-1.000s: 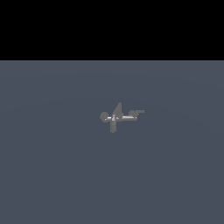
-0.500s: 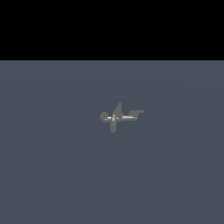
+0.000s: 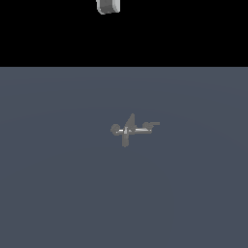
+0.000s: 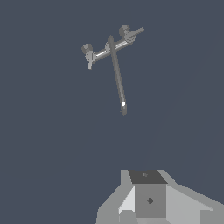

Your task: Turn on the faucet by rotating a designated handle.

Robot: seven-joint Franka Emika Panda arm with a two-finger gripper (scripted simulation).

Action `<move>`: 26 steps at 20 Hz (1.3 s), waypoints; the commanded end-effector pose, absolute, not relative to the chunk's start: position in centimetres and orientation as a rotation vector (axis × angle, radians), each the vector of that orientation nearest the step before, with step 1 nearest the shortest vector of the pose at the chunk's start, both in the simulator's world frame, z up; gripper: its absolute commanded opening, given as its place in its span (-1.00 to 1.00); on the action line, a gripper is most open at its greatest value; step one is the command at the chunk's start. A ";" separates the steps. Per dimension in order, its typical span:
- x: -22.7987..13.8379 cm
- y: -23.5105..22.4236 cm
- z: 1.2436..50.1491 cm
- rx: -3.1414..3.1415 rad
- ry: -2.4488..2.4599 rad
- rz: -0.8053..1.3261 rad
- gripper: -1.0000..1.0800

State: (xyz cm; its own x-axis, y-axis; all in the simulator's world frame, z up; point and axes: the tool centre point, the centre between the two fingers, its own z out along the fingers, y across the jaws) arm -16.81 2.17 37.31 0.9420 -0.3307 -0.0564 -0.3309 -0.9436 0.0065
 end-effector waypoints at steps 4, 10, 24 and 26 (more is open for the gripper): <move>-13.1 2.5 33.6 -3.050 0.726 0.080 -1.00; -9.3 2.4 29.9 -2.994 0.926 0.071 -1.00; -0.7 -0.2 21.5 -2.820 1.371 0.049 -1.00; 0.5 -0.8 20.3 -2.789 1.435 0.045 -1.00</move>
State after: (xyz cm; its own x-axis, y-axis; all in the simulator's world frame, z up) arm -0.47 -0.36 21.23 0.6091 -0.7925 -0.0302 -0.7926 -0.6096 0.0093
